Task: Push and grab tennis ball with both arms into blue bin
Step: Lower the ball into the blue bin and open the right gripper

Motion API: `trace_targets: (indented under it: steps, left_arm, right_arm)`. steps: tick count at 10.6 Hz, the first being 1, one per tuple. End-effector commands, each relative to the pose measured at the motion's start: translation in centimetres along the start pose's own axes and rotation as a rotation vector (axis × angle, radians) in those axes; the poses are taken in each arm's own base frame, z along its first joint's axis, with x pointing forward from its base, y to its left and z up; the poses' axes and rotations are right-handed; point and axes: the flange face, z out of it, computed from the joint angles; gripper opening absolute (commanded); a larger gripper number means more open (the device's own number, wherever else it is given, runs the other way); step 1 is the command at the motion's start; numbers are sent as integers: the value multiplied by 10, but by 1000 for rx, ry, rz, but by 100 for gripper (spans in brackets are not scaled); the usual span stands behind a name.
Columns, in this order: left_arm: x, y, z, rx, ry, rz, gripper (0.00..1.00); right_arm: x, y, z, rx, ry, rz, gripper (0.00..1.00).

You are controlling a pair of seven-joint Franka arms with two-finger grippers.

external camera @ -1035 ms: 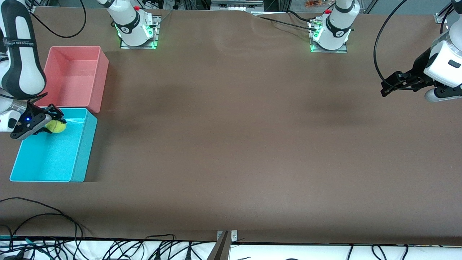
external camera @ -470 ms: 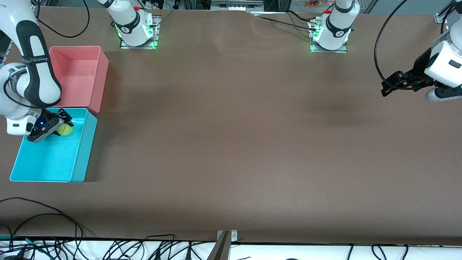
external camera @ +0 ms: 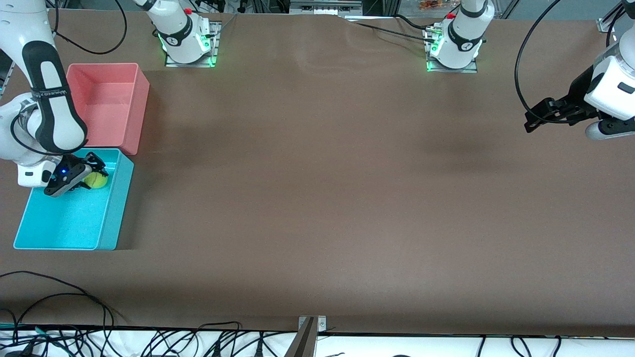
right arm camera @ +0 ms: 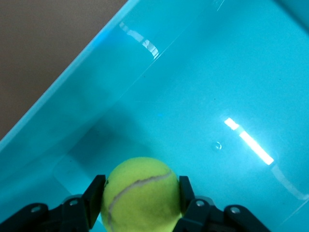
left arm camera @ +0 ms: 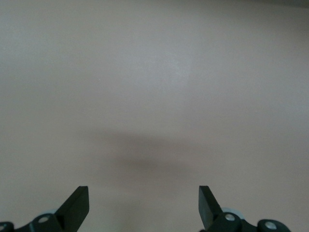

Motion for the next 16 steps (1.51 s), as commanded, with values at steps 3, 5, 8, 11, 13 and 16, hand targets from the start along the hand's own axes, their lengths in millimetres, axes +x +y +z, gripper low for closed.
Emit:
trace_targets:
  steps: [3,5,8,11,13,16]
  left_arm:
    - [0,0,-7,-12,-10,12,100]
    - [-1,3,-7,-14,-10,13,100]
    - [0,0,-7,-13,-11,10,100]
    - [0,1,-7,-13,-11,12,100]
    - [0,0,-7,-13,-11,12,100]
    - [1,0,-6,-13,-13,10,100]
  right_arm:
    - [4,7,-15,-21,38,-18,91]
    - [10,12,-25,-30,49,-23,92]
    - [36,20,-70,-6,90,-15,95]
    - [70,21,-116,21,126,24,100]
    - [101,16,-149,62,126,61,100]
    - [131,-1,-183,134,100,127,100]
